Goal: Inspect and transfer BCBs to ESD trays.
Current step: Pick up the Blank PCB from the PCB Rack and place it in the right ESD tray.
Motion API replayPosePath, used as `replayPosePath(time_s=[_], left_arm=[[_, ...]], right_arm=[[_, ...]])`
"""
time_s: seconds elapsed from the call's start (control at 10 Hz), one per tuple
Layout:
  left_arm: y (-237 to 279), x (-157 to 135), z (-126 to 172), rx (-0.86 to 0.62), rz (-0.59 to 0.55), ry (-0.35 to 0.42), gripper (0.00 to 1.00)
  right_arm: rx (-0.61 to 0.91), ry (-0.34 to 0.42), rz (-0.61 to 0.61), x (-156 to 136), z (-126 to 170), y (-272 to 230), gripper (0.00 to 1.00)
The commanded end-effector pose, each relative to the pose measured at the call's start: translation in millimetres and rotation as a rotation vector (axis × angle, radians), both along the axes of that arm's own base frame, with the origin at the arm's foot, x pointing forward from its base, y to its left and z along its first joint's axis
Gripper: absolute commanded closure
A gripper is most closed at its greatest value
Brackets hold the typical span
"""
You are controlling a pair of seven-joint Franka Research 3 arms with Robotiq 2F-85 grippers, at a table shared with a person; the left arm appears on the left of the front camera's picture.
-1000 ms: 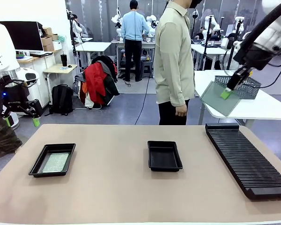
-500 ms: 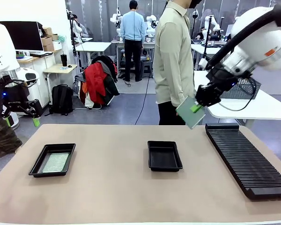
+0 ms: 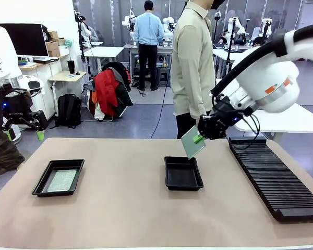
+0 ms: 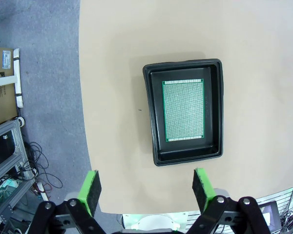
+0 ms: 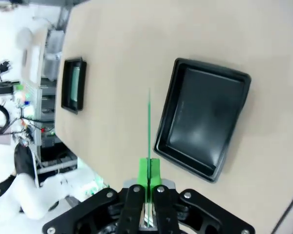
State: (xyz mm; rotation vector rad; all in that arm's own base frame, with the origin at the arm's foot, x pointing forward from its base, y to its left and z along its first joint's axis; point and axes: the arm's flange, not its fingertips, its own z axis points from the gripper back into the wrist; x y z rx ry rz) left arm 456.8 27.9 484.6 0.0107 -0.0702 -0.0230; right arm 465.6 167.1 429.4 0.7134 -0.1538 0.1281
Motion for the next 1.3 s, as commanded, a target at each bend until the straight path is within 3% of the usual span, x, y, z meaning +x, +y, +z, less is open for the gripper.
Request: replayPosePath(time_s=[0.0, 0.6, 1.2], left_arm=[[1, 0, -2, 0.001, 0.003, -0.005, 0.00], [1, 0, -2, 0.001, 0.003, -0.005, 0.00], [1, 0, -2, 0.001, 0.003, -0.005, 0.00]], right_arm=[[0.055, 0.001, -0.092, -1, -22, 17, 0.98], [0.114, 0.058, -0.117, 16, -95, 33, 0.98], [0.116, 0.094, -0.144, 28, -129, 34, 0.98]])
